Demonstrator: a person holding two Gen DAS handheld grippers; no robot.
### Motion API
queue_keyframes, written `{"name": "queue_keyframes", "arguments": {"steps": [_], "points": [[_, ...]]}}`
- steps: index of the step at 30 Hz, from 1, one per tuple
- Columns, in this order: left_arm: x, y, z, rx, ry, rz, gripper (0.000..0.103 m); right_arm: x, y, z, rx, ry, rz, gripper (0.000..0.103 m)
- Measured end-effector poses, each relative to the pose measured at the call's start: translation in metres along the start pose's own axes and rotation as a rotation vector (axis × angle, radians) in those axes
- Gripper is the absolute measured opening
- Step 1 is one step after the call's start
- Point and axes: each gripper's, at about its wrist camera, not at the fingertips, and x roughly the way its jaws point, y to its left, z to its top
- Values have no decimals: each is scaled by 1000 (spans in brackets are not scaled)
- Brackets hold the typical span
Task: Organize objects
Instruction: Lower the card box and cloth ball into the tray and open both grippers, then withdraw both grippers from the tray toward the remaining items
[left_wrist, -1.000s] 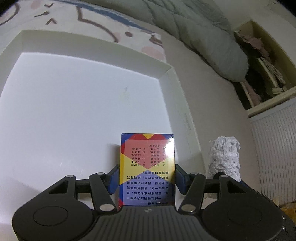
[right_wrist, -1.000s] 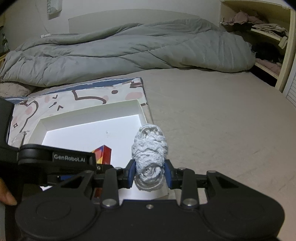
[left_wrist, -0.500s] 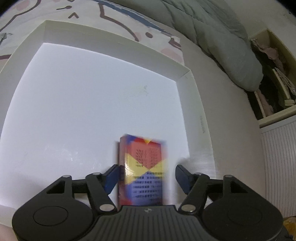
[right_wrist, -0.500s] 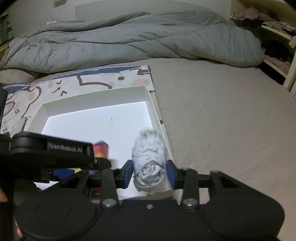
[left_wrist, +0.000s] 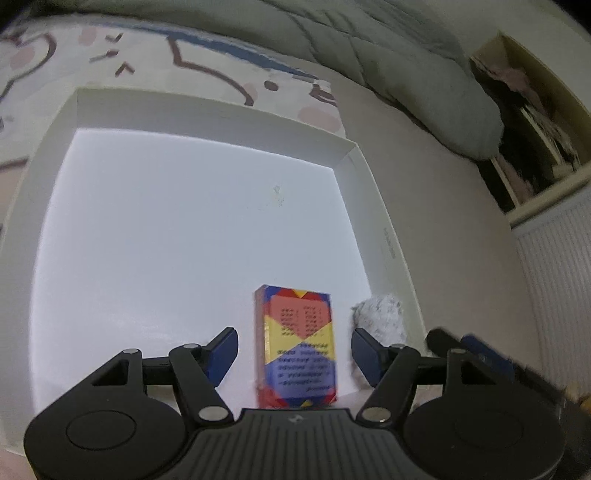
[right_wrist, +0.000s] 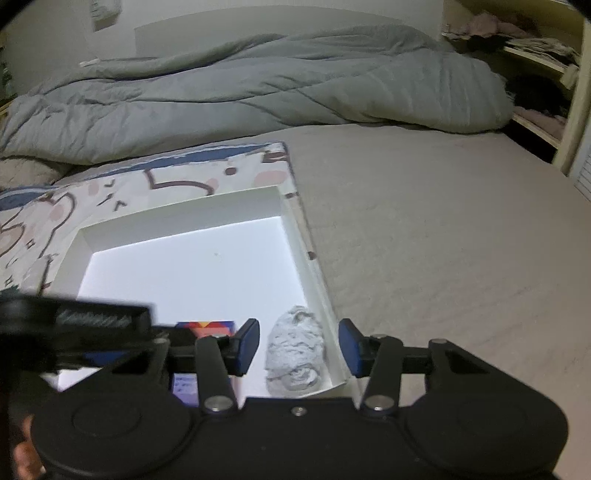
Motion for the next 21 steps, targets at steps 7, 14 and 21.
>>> {"name": "queue_keyframes", "arguments": {"steps": [7, 14, 21], "points": [[-20, 16, -5, 87, -2, 24, 68, 21, -21, -6, 100, 60, -78, 25], [-31, 28, -6, 147, 0, 60, 68, 37, -13, -15, 47, 126, -112, 7], [-41, 36, -5, 186, 0, 89, 68, 35, -2, -16, 31, 191, -119, 6]]}}
